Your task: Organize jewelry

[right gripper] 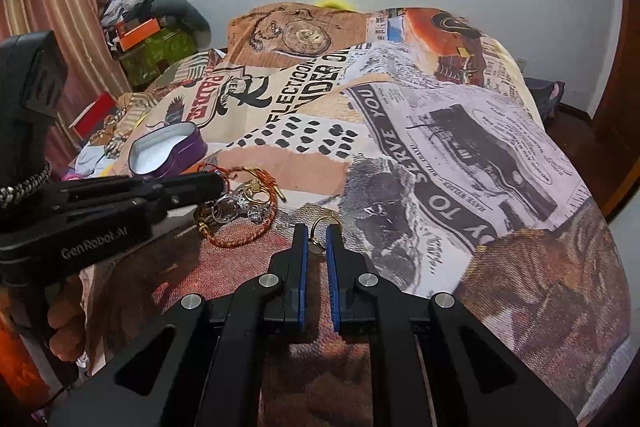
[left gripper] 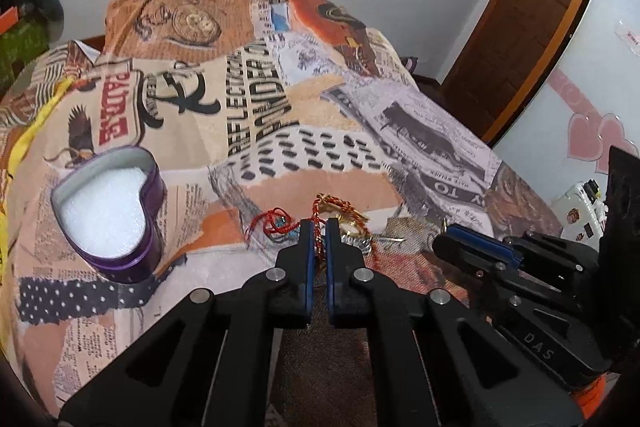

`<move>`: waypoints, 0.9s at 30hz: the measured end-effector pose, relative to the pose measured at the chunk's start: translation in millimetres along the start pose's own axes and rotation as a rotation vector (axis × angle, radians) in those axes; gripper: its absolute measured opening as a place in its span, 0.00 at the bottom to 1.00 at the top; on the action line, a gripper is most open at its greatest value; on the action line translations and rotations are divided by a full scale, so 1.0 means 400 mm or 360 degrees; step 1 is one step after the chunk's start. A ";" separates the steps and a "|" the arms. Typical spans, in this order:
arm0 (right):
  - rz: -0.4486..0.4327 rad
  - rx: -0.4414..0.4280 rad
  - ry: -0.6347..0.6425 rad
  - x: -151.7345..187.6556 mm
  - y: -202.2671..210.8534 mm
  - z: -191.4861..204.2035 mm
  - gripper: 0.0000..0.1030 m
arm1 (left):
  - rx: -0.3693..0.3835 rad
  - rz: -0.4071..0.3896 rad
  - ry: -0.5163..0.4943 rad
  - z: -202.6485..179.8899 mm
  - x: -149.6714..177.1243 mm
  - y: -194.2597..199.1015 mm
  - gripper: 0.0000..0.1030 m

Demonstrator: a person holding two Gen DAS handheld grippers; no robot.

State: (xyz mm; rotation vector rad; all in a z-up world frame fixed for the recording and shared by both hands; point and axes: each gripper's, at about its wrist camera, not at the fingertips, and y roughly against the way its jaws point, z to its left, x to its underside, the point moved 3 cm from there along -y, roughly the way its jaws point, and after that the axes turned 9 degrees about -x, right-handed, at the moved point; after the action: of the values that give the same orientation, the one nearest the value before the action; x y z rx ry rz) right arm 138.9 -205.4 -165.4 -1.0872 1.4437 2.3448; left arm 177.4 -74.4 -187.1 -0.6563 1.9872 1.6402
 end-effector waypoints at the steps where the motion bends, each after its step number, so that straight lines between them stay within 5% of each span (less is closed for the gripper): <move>1: -0.0005 0.0002 -0.0004 -0.001 0.004 0.000 0.08 | 0.0003 -0.0013 0.0000 0.001 -0.004 0.007 0.03; 27: -0.0176 -0.0044 0.0067 -0.062 0.071 0.100 0.08 | -0.0007 -0.0287 0.0083 0.065 -0.037 0.218 0.03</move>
State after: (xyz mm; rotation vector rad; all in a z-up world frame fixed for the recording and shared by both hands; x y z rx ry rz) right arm 123.0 -181.2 -118.5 -1.1981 1.3320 2.2851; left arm 135.2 -33.3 -116.4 -0.8611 1.8998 1.5347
